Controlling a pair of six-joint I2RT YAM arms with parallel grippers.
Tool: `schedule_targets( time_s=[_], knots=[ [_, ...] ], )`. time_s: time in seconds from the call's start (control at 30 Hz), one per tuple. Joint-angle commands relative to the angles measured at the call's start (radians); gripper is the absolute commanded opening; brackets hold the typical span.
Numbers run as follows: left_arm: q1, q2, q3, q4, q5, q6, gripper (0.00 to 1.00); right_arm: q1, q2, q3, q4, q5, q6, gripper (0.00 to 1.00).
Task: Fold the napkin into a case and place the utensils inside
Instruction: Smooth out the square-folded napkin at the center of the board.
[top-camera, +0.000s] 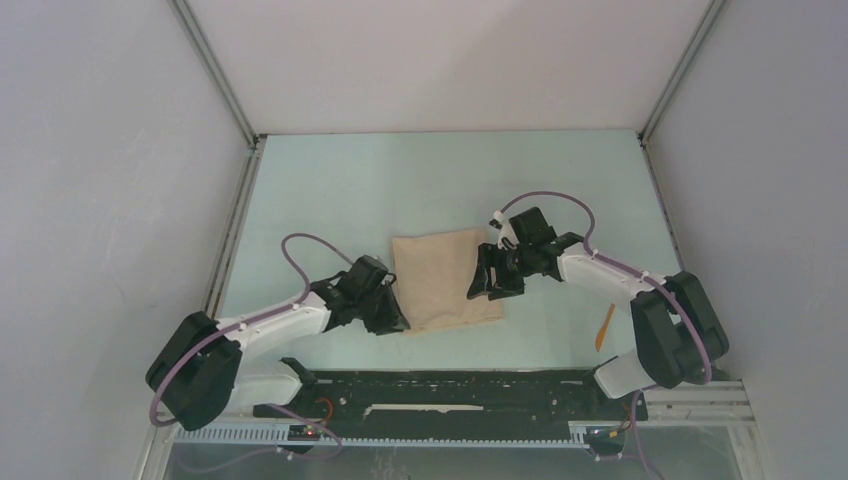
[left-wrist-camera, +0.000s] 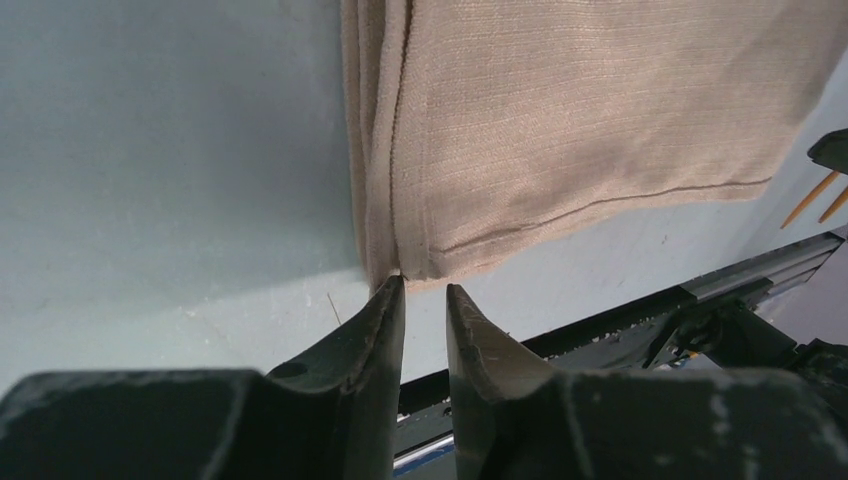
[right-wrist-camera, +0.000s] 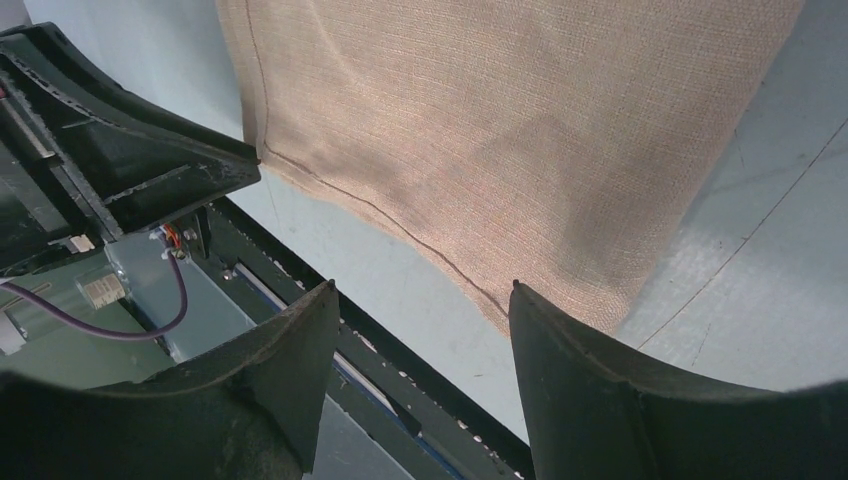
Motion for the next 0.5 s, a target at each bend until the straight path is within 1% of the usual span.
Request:
schedule_targets(
  time_s=[0.0,0.13,0.3,0.47],
  knots=[
    [-0.008,0.026,0.022,0.046,-0.009,-0.007,0.29,-0.007,-0.039,-0.008,0.019,-0.007,0.004,0.71],
    [-0.010,0.035,0.021,0.046,-0.014,-0.004,0.34,-0.007,-0.040,-0.007,0.021,-0.008,0.005,0.71],
    [-0.010,0.054,0.037,0.046,-0.020,0.005,0.34,-0.006,-0.038,-0.009,0.026,-0.011,0.008,0.70],
    [-0.009,0.066,0.047,0.049,-0.028,0.012,0.36,-0.006,-0.040,-0.009,0.024,-0.011,0.006,0.70]
  ],
)
